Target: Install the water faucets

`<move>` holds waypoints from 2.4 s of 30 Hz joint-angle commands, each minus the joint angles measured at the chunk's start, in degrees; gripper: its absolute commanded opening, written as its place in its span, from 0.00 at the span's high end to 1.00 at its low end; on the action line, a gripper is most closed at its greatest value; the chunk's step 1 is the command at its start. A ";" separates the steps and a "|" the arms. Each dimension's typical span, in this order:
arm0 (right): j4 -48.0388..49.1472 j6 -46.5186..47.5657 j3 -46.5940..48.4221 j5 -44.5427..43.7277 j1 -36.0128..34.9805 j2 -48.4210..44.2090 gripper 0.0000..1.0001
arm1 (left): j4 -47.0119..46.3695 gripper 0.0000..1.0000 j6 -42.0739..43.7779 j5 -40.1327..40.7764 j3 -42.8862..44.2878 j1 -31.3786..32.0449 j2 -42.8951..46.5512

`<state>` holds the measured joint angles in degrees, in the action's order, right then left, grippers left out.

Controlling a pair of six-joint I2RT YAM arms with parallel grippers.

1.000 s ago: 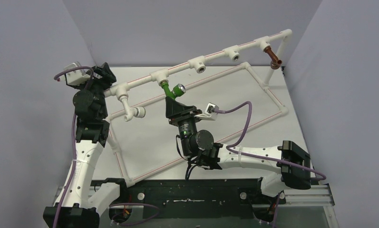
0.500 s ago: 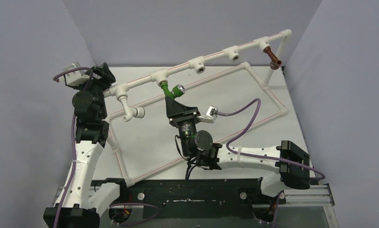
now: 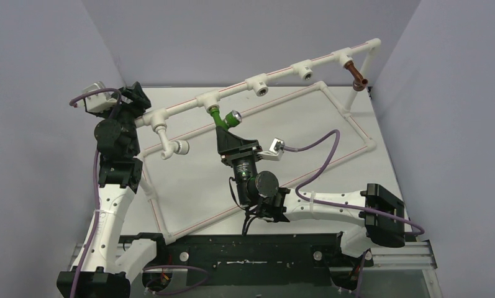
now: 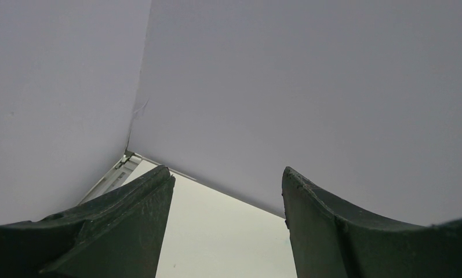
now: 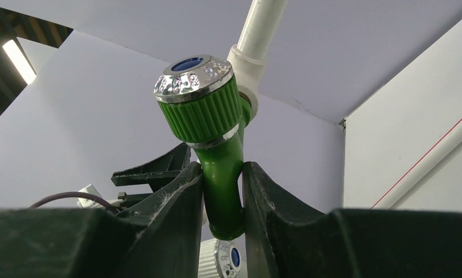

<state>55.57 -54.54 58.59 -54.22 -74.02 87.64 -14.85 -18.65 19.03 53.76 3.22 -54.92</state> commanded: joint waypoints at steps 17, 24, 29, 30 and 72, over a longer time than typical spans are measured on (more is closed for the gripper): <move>4.11 0.78 1.13 7.62 0.81 -0.36 0.58 | 19.51 0.34 1.22 -3.03 -5.86 0.56 -1.22; 3.89 0.67 0.66 7.36 0.76 -0.52 0.67 | 19.53 0.34 1.25 -3.03 -5.92 0.56 -1.09; 3.43 0.52 0.00 7.22 0.81 -0.71 0.97 | 19.51 0.34 1.25 -2.96 -5.94 0.56 -1.03; 3.30 0.52 -0.12 7.44 0.79 -0.72 1.00 | 19.51 0.34 1.25 -2.96 -5.94 0.56 -1.00; -0.22 -5.72 1.79 13.10 2.45 -1.16 1.00 | 19.60 0.34 1.52 -2.55 -5.94 0.56 -1.32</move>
<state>52.53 -54.50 56.90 -43.86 -72.38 86.78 -14.31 -18.87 17.63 53.23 3.64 -54.02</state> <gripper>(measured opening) 0.251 0.661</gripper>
